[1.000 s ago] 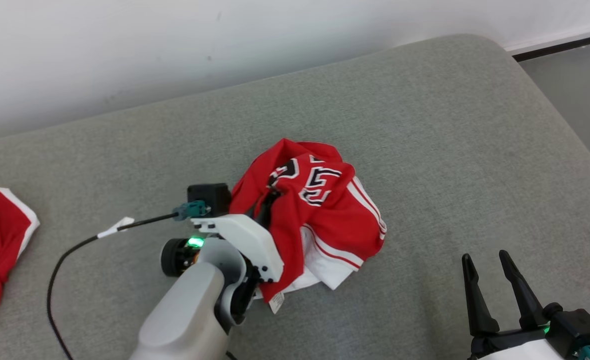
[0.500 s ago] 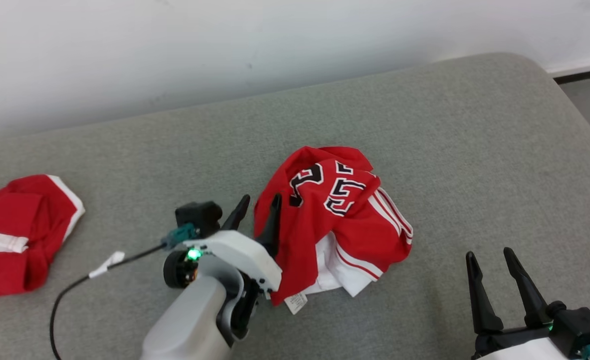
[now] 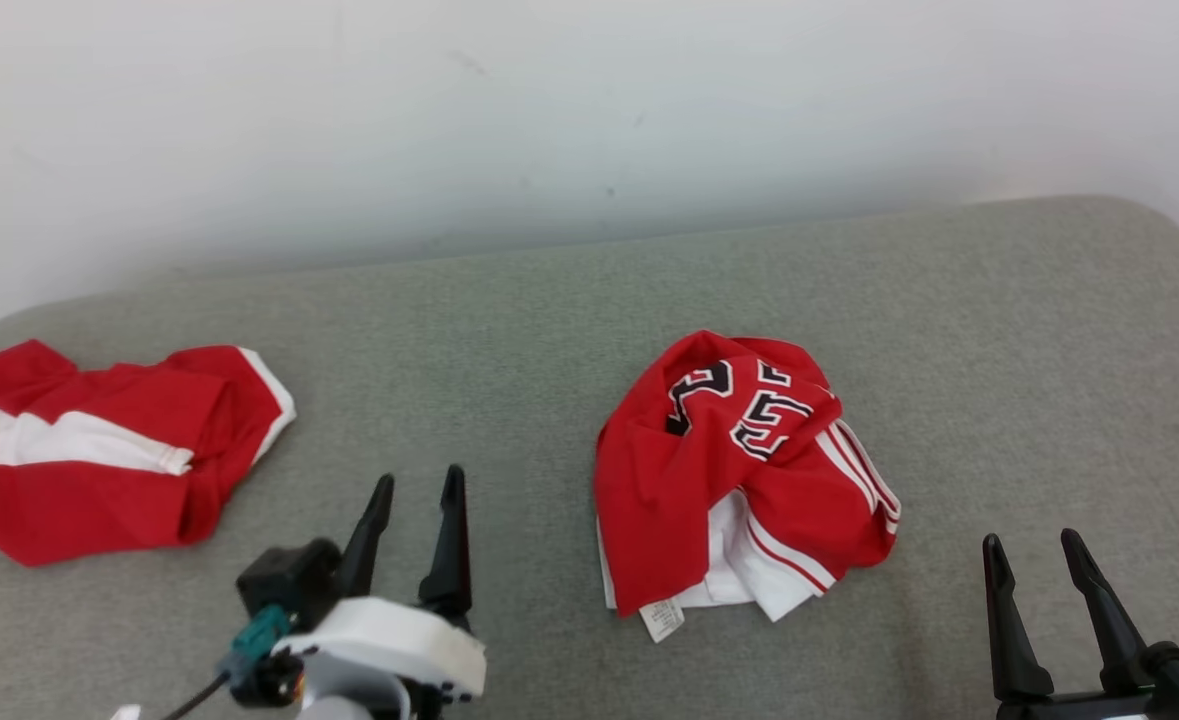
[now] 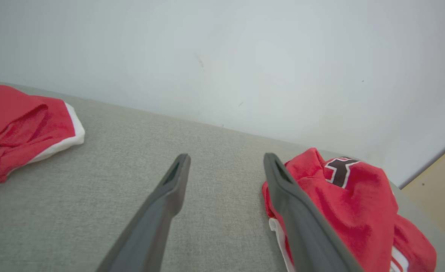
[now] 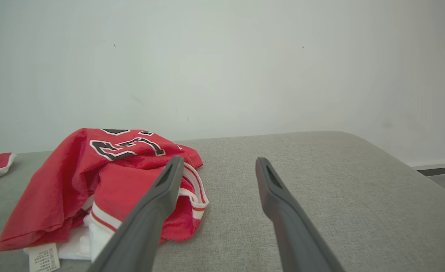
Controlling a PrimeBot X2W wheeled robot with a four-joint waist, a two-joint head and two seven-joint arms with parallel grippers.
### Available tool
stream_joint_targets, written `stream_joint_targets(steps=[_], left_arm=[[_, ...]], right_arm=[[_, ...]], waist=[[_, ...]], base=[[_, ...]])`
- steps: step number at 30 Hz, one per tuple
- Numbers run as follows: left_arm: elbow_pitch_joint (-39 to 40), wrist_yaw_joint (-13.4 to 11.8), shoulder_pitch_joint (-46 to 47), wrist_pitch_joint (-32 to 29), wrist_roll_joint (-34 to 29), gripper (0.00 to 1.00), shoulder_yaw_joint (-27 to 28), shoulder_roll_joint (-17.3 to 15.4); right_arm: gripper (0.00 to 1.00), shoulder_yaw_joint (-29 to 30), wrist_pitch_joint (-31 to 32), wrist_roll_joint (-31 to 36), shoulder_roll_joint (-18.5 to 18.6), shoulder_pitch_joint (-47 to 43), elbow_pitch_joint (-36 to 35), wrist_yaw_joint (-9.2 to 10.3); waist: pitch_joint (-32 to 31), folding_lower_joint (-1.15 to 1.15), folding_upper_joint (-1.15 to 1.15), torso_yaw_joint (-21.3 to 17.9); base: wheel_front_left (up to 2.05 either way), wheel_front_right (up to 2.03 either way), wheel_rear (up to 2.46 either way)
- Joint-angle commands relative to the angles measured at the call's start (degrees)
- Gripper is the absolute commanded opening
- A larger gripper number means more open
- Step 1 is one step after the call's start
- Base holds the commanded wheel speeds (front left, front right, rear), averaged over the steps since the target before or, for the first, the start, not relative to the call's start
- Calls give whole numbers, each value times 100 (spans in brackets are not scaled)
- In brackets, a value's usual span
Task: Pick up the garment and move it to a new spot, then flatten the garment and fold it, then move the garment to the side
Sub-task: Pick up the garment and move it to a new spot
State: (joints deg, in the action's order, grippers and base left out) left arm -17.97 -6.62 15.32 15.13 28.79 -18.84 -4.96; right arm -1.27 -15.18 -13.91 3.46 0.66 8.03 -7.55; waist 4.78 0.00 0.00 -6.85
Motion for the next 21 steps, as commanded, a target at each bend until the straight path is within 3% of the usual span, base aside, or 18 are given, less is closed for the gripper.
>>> stream_joint_targets(steps=[1, 10, 21], left_arm=[[127, 5, -208, 1, -149, 100, 90, -31], [730, 5, -1269, 2, -1271, 100, 616, 8], [1222, 34, -2056, 3, -1826, 100, 1278, 131]], right_arm=[[100, 29, 4, 23, 38, -90, -23, 12], [100, 118, 5, 101, 108, -331, 46, 12], [100, 214, 4, 199, 103, -623, 98, 12]], waist=[[-96, 0, 0, 135], [-353, 0, 0, 451], [-553, 0, 0, 685]], base=[[0, 0, 0], [0, 0, 0], [0, 0, 0]])
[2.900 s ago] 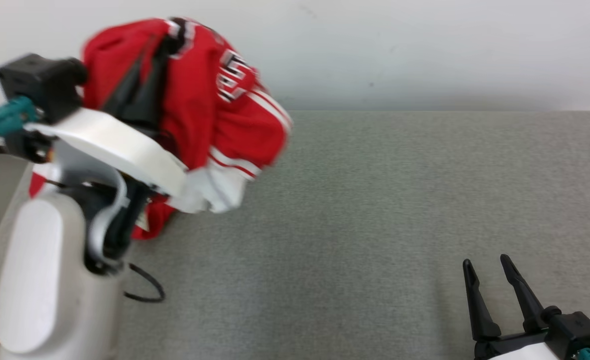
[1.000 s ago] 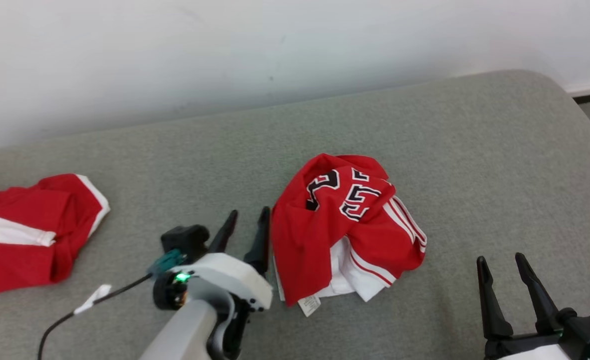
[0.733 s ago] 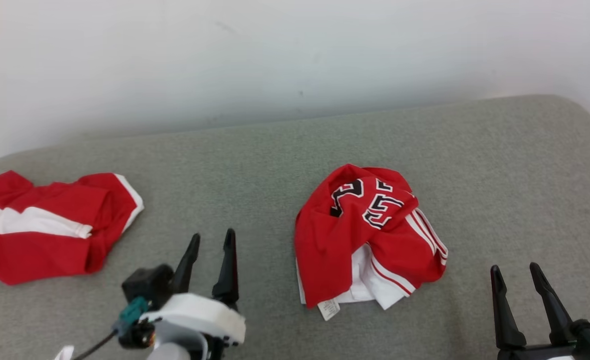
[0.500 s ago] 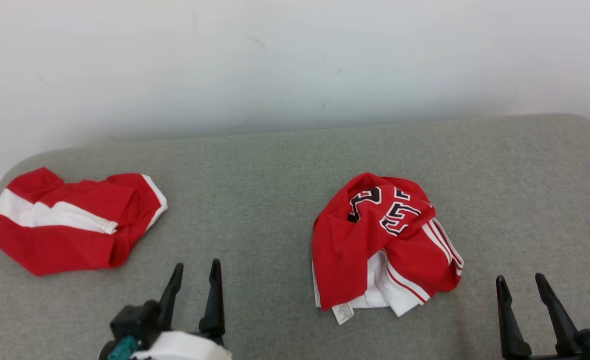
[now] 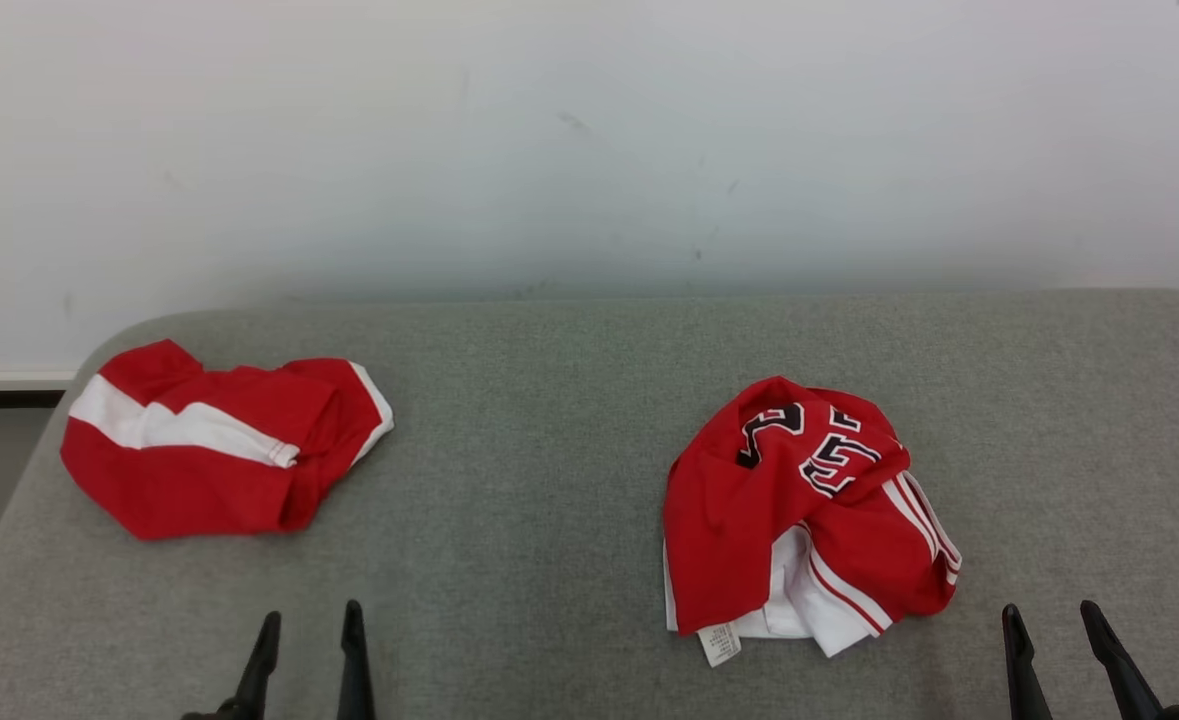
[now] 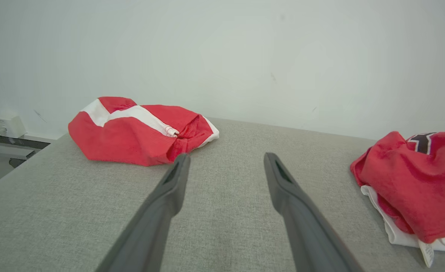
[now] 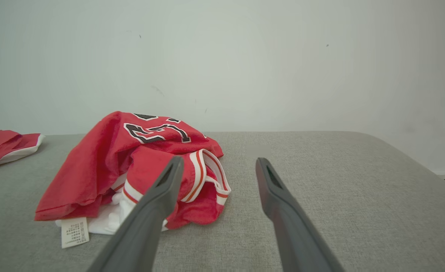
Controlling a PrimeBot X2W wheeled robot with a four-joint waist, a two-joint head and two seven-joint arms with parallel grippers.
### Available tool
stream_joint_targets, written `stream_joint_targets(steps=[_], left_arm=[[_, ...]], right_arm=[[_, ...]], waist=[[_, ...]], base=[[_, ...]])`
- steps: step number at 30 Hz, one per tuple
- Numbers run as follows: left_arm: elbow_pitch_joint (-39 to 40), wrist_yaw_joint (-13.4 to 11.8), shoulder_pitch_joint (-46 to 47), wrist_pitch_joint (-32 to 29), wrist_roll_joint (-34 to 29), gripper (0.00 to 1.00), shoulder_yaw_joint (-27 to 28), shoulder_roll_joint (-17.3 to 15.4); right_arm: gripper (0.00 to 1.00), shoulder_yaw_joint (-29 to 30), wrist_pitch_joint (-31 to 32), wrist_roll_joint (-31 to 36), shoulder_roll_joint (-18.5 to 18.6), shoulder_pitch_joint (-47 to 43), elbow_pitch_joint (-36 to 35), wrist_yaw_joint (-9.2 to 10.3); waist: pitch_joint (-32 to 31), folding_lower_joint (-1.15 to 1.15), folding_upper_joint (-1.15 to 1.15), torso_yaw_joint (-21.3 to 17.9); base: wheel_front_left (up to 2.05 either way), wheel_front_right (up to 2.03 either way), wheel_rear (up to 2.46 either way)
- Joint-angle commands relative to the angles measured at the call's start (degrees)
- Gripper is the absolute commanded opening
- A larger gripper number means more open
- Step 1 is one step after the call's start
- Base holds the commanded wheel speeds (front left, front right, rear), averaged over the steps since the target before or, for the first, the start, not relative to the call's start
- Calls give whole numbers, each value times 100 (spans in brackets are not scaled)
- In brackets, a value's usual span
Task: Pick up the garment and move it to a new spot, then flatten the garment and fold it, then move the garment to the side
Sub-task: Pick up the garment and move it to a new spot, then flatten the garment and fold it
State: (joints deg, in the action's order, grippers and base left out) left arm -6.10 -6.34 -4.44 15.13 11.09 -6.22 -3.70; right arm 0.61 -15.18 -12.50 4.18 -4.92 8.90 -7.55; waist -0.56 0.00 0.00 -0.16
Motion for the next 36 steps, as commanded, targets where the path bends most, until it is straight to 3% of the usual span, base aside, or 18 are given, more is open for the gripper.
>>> stream_joint_targets(steps=[1, 12, 28, 36], left_arm=[[67, 35, -138, 3, -75, 100, 69, 20], [207, 130, -492, 3, -187, 100, 294, 67], [201, 107, -473, 3, -49, 100, 223, 73], [236, 222, -290, 3, 26, 100, 105, 75]], right_arm=[[100, 40, 5, 61, 27, -100, 26, 12], [100, 103, 5, 19, -11, -240, 119, 12], [100, 22, 5, -35, -49, -158, 153, 12], [100, -73, 5, -61, -63, -84, 111, 12]], waist=[[-39, 0, 0, 25], [-176, 0, 0, 62], [-182, 0, 0, 79], [-138, 0, 0, -83]], base=[[0, 0, 0], [0, 0, 0], [0, 0, 0], [0, 0, 0]])
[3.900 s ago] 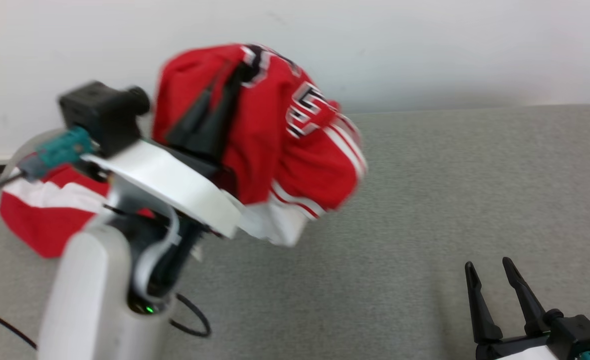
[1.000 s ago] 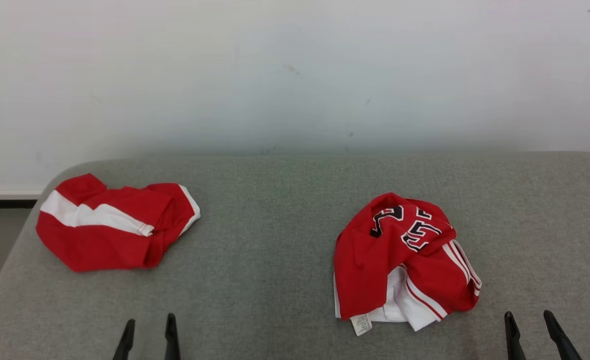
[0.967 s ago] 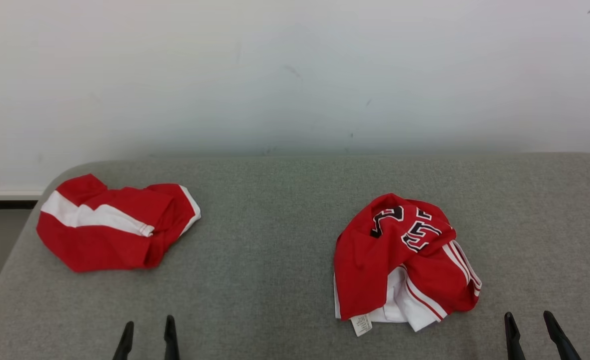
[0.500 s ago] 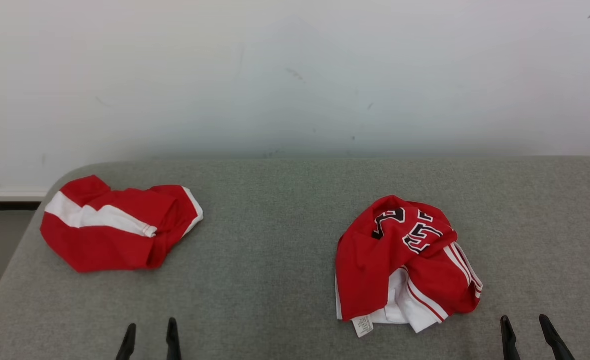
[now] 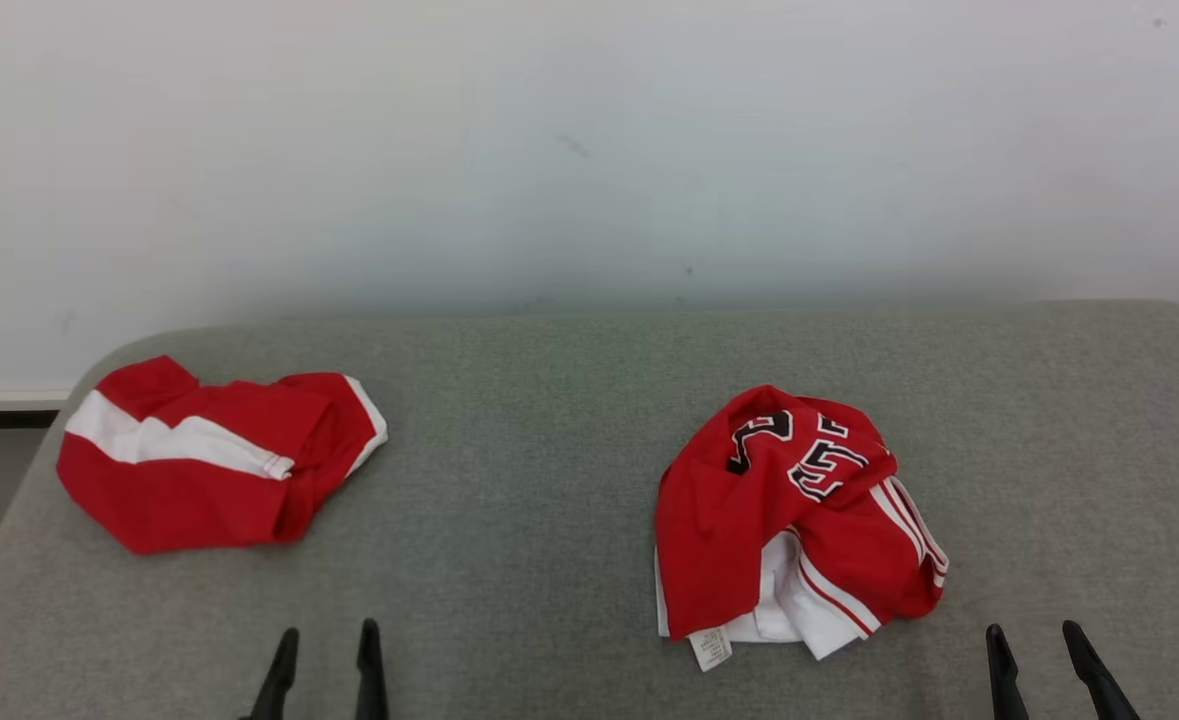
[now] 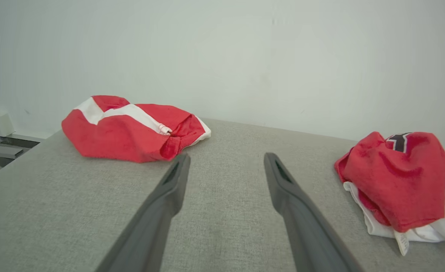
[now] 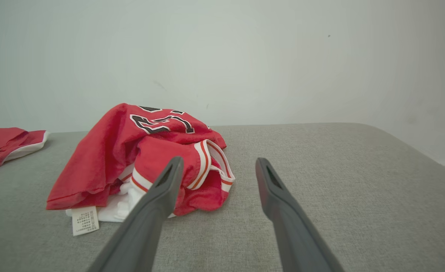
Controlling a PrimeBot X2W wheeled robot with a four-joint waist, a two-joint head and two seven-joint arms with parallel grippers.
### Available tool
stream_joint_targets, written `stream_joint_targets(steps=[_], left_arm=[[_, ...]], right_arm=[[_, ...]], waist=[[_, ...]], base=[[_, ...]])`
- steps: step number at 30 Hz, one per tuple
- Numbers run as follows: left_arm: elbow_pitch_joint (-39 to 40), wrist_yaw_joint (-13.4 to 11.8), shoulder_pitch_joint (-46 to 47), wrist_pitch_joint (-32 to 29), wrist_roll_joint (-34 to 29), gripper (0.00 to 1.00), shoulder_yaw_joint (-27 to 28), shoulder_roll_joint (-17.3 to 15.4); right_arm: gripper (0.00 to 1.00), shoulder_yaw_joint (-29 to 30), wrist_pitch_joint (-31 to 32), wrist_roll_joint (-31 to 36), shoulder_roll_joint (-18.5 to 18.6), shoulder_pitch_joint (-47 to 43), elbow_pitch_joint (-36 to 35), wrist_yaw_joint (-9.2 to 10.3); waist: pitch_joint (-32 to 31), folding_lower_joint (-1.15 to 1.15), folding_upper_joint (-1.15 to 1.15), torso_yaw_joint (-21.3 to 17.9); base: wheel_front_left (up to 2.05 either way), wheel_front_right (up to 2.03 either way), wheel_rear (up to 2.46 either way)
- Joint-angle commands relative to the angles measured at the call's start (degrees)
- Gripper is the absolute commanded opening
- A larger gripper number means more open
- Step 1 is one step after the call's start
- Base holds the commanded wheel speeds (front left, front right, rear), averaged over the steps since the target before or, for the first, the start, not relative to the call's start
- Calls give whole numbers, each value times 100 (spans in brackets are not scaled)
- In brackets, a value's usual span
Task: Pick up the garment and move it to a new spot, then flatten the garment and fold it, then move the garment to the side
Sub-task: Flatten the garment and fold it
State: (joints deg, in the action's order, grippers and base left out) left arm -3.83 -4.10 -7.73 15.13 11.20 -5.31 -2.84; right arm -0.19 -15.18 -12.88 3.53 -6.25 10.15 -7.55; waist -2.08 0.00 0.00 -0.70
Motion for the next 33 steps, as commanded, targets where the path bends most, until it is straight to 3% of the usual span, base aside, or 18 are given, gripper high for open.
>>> stream_joint_targets(steps=[1, 8, 19, 33], left_arm=[[9, 18, 78, 3, 41, 100, -39, -11], [-369, 215, 464, 3, 140, 100, -667, -13], [-1777, 557, 1002, 3, 173, 100, -1550, -16], [-2223, 410, 1588, 3, 226, 100, -1585, -18]], right_arm=[[100, -6, 5, -18, 3, 64, -28, 12], [100, -42, 5, -20, 24, 173, -60, 12], [100, -128, 4, -67, 29, 367, -90, 12], [100, -86, 5, -89, -3, 522, -162, 12]], waist=[[31, 0, 0, -73], [155, 0, 0, -490], [444, 0, 0, -1417], [808, 0, 0, -1977]], base=[[0, 0, 0], [0, 0, 0], [0, 0, 0], [0, 0, 0]])
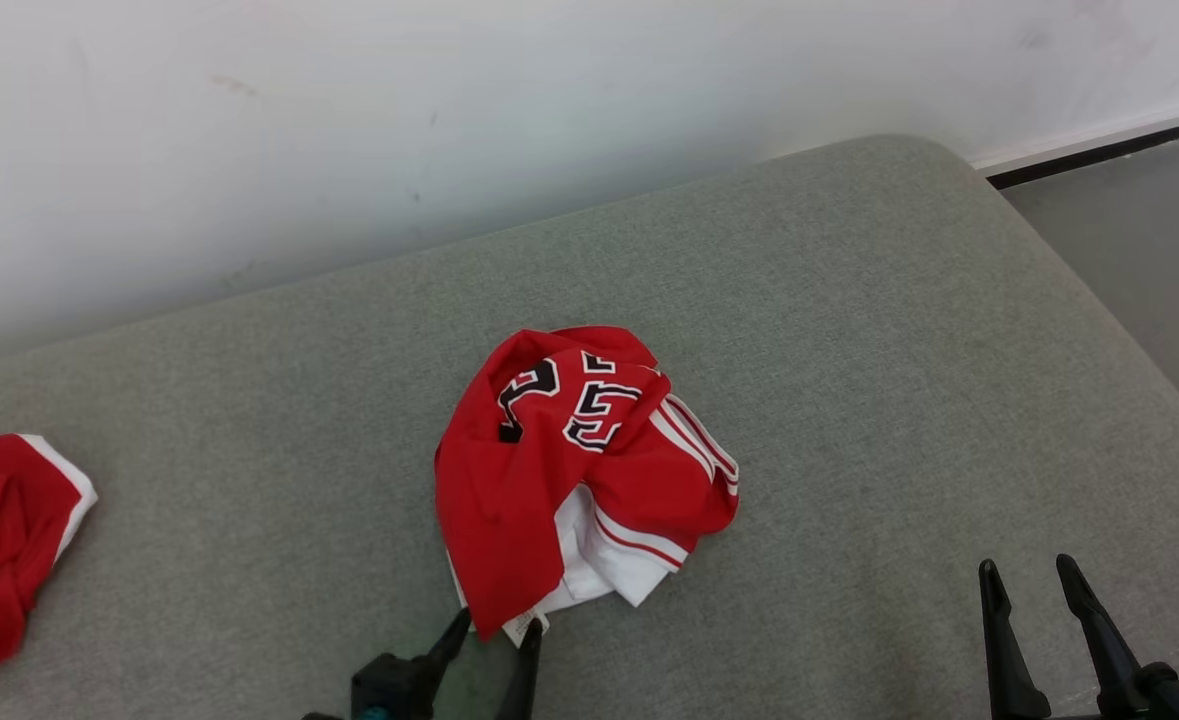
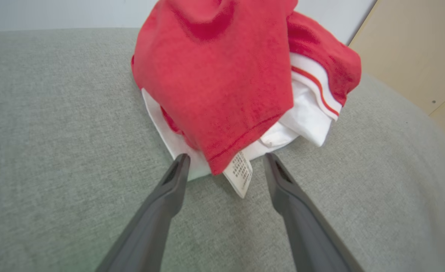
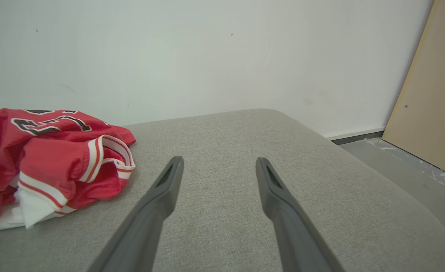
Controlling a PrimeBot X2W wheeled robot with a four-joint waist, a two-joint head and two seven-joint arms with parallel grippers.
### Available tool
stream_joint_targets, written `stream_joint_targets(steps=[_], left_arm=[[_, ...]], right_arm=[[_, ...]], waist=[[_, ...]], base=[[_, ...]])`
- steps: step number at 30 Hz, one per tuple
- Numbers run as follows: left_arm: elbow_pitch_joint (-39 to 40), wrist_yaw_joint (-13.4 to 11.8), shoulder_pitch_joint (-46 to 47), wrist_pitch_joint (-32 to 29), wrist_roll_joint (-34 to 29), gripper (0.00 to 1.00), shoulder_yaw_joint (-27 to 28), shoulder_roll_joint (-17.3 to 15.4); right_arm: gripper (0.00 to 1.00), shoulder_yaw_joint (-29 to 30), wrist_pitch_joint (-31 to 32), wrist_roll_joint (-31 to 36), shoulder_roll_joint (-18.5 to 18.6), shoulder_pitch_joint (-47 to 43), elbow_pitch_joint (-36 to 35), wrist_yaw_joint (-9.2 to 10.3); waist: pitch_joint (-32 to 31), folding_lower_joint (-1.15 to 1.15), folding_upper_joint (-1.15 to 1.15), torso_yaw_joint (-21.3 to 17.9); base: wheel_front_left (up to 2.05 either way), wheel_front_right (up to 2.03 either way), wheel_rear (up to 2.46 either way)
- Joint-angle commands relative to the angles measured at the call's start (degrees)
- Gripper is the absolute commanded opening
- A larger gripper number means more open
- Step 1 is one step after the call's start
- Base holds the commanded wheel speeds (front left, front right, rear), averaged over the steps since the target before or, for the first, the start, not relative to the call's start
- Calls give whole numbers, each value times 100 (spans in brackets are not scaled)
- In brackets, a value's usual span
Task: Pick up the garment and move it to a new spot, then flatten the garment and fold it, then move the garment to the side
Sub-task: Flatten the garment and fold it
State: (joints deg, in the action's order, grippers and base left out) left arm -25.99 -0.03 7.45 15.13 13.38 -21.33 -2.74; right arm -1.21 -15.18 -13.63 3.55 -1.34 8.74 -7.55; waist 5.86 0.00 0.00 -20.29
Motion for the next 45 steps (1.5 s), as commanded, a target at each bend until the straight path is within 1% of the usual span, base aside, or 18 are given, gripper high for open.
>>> stream_joint_targets(steps=[1, 5, 6, 7, 8, 9, 15, 17, 20, 23, 28, 31, 34, 35, 38, 41, 42, 45], left_arm=[[-6, -6, 96, 3, 25, 100, 39, -27], [110, -70, 202, 3, 69, 100, 164, -27], [123, -86, 216, 3, 95, 86, 191, -27], [129, -93, 234, 3, 99, 36, 209, -27], [133, -90, 262, 3, 101, 13, 218, -27], [124, -90, 290, 3, 107, 0, 223, -27], [230, -77, 398, 3, 57, 0, 310, -27], [346, -92, 397, 3, 6, 0, 411, -32], [557, -95, 353, 3, -85, 0, 549, -129], [829, -124, 255, 3, -127, 0, 674, -267], [1341, -182, 54, 3, -284, 0, 891, -682], [1620, -193, -129, -46, -517, 0, 834, -980], [1949, -247, -355, -199, -741, 0, 767, -1246], [1949, -247, -355, -199, -741, 0, 767, -1246], [2113, -333, -681, -347, -862, 0, 790, -1466], [2078, -427, -951, -470, -886, 0, 819, -1544], [2025, -464, -1024, -491, -864, 0, 818, -1533], [1756, -469, -1173, -543, -807, 0, 749, -1468]], right_arm=[[100, 18, 4, -12, -9, 32, -23, 12], [100, 8, 4, -5, -16, 43, -25, 12], [100, 5, 5, -4, -18, 57, -21, 12], [100, 1, 4, -5, -20, 71, -17, 12], [100, -1, 4, -2, -20, 79, -12, 12], [100, -5, 4, 2, -22, 83, -7, 12], [100, 35, 4, 25, -27, 53, -18, 12], [100, 88, 4, 22, -28, -8, -35, 12], [100, 134, 5, 6, -30, -102, -31, 12], [100, 140, 5, -11, -35, -133, -25, 12], [100, 54, 5, -55, -46, -194, 1, 12], [100, 20, 5, -58, -51, -239, 26, 12], [100, 38, 5, -51, -53, -248, 19, 12], [100, 38, 5, -51, -53, -248, 19, 12], [100, 47, 5, -55, -57, -275, 7, 12], [100, 34, 5, -71, -57, -276, 25, 12], [100, 26, 5, -71, -59, -277, 40, 12], [100, 5, 5, -68, -60, -259, 64, 12]], waist=[[19, 0, 0, -30], [29, 0, 0, -55], [33, 0, 0, -55], [35, 0, 0, -54], [32, 0, 0, -50], [32, 0, 0, -44], [7, 0, 0, 72], [-15, 0, 0, 184], [-67, 0, 0, 416], [-132, 0, 0, 684], [-240, 0, 0, 1107], [-314, 0, 0, 1318], [-336, 0, 0, 1477], [-336, 0, 0, 1477], [-343, 0, 0, 1570], [-318, 0, 0, 1621], [-311, 0, 0, 1632], [-288, 0, 0, 1634]], base=[[0, 0, 0], [0, 0, 0], [0, 0, 0], [0, 0, 0], [0, 0, 0], [0, 0, 0], [0, 0, 0], [0, 0, 0], [0, 0, 0], [0, 0, 0], [0, 0, 0], [0, 0, 0], [0, 0, 0], [0, 0, 0], [0, 0, 0], [0, 0, 0], [0, 0, 0], [0, 0, 0]])
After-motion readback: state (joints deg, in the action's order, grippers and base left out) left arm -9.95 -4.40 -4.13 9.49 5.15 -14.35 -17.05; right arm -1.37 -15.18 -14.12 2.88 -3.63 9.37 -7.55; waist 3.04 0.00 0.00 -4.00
